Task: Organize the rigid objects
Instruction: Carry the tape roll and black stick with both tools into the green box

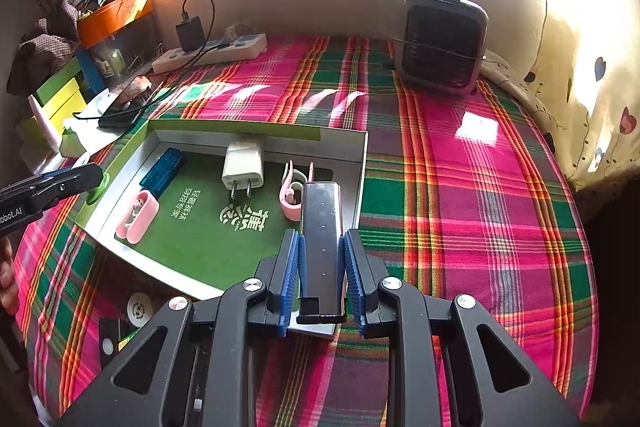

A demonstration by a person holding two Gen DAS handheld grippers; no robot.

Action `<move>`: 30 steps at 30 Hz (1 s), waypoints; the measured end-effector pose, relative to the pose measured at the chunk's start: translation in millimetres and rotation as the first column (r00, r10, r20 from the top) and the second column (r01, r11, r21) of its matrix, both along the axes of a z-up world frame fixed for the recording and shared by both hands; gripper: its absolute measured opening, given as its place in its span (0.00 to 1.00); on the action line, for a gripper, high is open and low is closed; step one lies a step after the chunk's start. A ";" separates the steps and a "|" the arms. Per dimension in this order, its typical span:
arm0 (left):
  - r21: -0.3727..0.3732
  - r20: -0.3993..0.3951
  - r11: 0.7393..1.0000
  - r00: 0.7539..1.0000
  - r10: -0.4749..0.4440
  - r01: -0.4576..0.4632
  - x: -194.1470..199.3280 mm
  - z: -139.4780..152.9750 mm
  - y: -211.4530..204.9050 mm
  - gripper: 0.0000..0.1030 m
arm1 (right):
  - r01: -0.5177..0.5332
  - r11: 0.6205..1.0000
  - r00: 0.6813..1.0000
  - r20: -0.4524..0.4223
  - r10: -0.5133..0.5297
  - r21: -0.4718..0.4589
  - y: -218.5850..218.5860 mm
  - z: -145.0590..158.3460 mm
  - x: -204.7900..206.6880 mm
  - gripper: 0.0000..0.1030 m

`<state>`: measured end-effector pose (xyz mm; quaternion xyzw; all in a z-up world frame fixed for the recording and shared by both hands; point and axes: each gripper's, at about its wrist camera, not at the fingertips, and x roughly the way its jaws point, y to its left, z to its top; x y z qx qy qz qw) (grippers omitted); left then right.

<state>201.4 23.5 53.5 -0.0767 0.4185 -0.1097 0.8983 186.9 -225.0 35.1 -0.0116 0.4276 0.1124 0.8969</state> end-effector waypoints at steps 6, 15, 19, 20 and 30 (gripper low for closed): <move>0.001 -0.016 1.000 1.000 0.015 -0.015 13.7 -5.6 3.5 0.32 | -0.030 1.000 0.999 -0.015 0.030 0.001 7.8 -6.2 -0.4 0.24; 0.019 -0.057 1.000 0.998 -0.001 0.002 20.1 -23.4 -4.7 0.32 | -0.045 0.999 0.998 -0.037 0.044 -0.017 14.6 -14.0 5.3 0.24; 0.071 -0.043 0.997 0.999 0.001 0.002 20.9 -25.7 -10.9 0.32 | -0.052 0.998 0.998 -0.043 0.051 -0.019 17.7 -16.9 6.8 0.24; 0.074 -0.041 0.997 0.999 0.000 0.003 21.2 -25.8 -11.5 0.32 | -0.053 0.998 0.998 -0.044 0.052 -0.019 18.0 -17.1 7.1 0.24; 0.111 -0.042 0.994 0.999 -0.002 0.007 18.5 -25.6 -16.2 0.32 | -0.052 0.998 0.997 -0.050 0.051 -0.022 18.1 -21.4 8.0 0.24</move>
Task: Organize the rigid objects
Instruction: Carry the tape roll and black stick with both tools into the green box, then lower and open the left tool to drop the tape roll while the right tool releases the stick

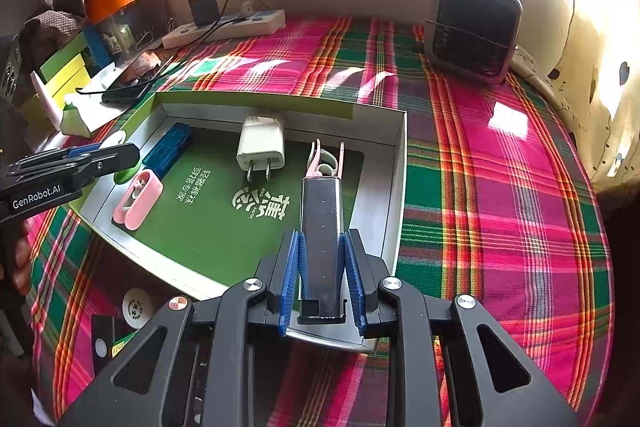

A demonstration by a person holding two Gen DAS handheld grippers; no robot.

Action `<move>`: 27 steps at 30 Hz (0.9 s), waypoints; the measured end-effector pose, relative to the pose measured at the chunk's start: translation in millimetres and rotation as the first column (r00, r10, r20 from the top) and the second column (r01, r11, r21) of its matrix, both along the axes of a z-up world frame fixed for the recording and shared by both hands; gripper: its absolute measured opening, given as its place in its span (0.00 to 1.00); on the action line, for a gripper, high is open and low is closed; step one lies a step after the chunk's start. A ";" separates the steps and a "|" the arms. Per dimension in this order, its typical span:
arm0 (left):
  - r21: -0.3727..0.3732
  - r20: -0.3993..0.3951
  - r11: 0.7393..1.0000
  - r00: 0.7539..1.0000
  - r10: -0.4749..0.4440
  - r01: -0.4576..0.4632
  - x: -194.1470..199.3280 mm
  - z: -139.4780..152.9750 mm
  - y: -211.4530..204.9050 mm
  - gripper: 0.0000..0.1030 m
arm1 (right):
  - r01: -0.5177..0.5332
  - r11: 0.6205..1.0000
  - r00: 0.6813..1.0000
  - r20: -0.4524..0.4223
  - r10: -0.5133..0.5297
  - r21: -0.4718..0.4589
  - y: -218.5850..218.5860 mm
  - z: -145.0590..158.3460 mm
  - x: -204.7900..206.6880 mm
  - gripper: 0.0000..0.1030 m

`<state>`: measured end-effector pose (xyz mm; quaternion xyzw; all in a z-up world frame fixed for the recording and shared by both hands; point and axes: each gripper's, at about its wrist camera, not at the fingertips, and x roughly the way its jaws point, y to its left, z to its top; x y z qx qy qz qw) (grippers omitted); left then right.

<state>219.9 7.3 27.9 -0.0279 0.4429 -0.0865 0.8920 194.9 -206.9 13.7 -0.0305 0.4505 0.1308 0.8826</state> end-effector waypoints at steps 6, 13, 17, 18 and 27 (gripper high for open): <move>-0.003 -0.014 1.000 1.000 -0.003 0.003 1.3 -3.9 -2.6 0.32 | 0.002 1.000 1.000 0.005 -0.002 -0.007 1.0 -0.1 -0.1 0.24; -0.001 -0.026 1.000 1.000 -0.003 0.002 2.0 -7.9 -4.4 0.32 | 0.005 0.999 1.000 0.023 -0.004 -0.034 3.9 -0.8 -0.6 0.24; -0.007 -0.026 1.000 1.000 -0.001 0.001 2.2 -7.5 -4.5 0.32 | 0.006 0.998 0.999 0.044 -0.003 -0.062 6.1 -1.6 -0.8 0.24; -0.008 -0.027 1.000 1.000 -0.002 0.001 2.4 -7.7 -4.2 0.32 | 0.007 0.998 0.999 0.045 -0.004 -0.062 6.5 -1.7 -0.3 0.24; -0.006 -0.028 1.000 1.000 -0.002 0.002 2.8 -8.0 -4.1 0.32 | 0.009 0.999 0.999 0.048 -0.007 -0.052 6.3 -1.3 -0.5 0.24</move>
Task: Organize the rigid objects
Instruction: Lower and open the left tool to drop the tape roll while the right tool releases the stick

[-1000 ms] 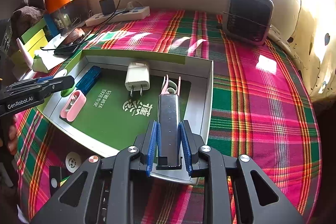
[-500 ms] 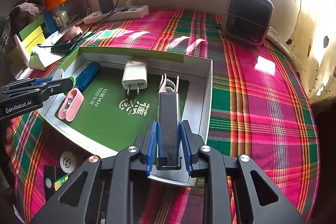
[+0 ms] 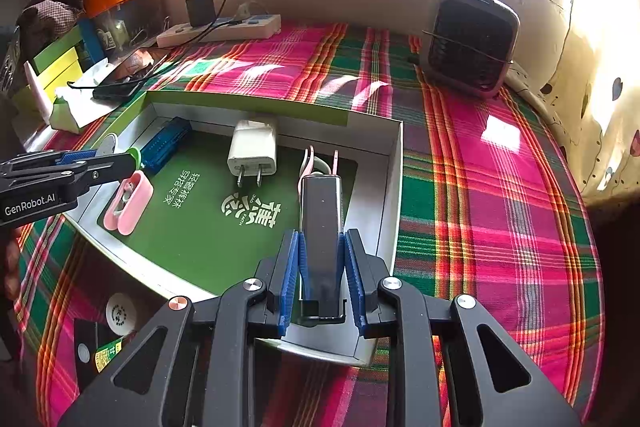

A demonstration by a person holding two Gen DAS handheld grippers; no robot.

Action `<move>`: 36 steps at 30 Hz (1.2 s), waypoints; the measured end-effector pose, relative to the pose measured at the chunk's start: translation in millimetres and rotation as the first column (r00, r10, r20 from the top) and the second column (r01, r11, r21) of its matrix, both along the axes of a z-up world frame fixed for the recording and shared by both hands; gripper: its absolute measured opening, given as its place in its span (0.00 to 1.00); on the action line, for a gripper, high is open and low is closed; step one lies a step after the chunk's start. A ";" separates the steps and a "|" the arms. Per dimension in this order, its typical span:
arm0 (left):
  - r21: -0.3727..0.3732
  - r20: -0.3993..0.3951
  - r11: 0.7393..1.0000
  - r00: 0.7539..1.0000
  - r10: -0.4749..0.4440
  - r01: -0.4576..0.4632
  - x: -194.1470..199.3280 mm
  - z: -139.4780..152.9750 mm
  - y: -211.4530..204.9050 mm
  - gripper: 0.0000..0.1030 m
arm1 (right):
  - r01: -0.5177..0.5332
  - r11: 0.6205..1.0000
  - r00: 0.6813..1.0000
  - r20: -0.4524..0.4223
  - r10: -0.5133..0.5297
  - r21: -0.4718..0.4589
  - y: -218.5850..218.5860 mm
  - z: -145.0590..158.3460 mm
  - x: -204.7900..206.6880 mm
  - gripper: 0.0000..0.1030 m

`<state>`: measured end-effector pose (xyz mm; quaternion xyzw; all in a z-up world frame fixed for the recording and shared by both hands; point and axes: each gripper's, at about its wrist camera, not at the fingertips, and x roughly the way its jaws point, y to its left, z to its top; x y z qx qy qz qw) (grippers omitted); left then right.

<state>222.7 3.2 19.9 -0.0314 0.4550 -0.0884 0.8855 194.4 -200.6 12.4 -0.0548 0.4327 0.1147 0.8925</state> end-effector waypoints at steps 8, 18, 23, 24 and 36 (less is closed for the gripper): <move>-0.002 -0.002 1.000 1.000 0.002 -0.002 -0.4 0.1 0.0 0.32 | 0.003 1.000 1.000 0.006 -0.004 0.006 -1.2 0.3 -0.4 0.24; 0.005 0.000 1.000 1.000 0.000 0.000 -0.8 -0.1 0.1 0.32 | 0.008 1.000 1.000 0.013 -0.008 0.015 -1.8 0.5 -1.2 0.24; 0.007 0.000 1.000 1.000 0.001 -0.001 -1.4 0.1 -0.3 0.33 | 0.007 1.000 1.000 0.016 -0.008 0.016 -1.4 0.8 -0.9 0.24; 0.007 0.000 1.000 1.000 0.001 -0.001 -1.5 0.2 -0.2 0.33 | 0.008 1.000 1.000 0.016 -0.008 0.017 -1.8 0.7 -1.3 0.24; 0.001 0.000 1.000 1.000 0.004 -0.004 -2.5 0.8 0.5 0.34 | 0.011 1.000 1.000 0.020 -0.011 0.014 -1.9 0.8 -1.2 0.24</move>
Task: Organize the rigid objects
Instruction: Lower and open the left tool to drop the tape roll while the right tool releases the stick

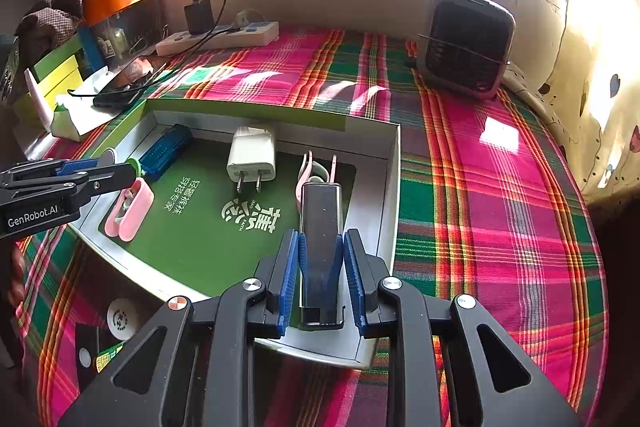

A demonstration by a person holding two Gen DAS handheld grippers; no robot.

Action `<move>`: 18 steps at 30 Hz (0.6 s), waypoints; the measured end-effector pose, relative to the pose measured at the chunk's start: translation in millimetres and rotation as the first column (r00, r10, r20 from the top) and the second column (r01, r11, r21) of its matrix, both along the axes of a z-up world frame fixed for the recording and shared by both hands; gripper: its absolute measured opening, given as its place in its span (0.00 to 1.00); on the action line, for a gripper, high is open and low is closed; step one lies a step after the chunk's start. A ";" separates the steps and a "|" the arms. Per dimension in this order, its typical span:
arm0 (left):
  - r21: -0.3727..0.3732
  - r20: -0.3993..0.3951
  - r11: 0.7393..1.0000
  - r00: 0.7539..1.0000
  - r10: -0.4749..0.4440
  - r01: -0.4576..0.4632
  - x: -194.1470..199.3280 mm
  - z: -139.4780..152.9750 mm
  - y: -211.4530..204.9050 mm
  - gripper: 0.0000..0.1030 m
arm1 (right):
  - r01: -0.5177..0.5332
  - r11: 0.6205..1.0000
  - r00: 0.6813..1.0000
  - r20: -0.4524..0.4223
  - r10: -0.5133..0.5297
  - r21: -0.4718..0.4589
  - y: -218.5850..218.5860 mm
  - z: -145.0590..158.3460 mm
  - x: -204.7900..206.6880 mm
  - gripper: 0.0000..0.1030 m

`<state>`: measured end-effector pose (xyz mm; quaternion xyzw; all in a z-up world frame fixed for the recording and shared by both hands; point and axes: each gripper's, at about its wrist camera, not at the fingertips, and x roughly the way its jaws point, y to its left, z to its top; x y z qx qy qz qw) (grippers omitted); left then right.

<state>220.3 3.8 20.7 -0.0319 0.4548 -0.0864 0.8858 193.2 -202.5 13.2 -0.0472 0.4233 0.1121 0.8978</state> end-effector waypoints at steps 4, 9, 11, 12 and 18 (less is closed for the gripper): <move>-0.004 0.001 1.000 1.000 -0.003 0.003 -0.9 0.7 -1.7 0.36 | 0.001 1.000 1.000 -0.001 -0.001 0.016 -1.2 -0.1 -0.1 0.25; -0.009 0.005 1.000 1.000 -0.006 0.006 -3.0 2.0 -2.1 0.38 | 0.000 1.000 1.000 0.010 0.000 0.023 -0.6 2.0 -1.7 0.30; -0.009 0.004 1.000 1.000 -0.005 0.005 -4.1 2.5 -2.4 0.38 | 0.002 1.000 1.000 0.018 -0.002 0.025 -0.7 3.1 -2.8 0.30; -0.007 0.006 1.000 1.000 -0.005 0.005 -5.1 3.4 -2.2 0.38 | 0.003 1.000 1.000 0.019 -0.003 0.027 -1.0 3.4 -3.2 0.30; -0.016 0.030 1.000 0.999 -0.010 0.011 -15.1 12.2 -3.4 0.40 | 0.014 0.999 0.999 0.031 -0.015 0.042 -3.9 6.6 -8.4 0.31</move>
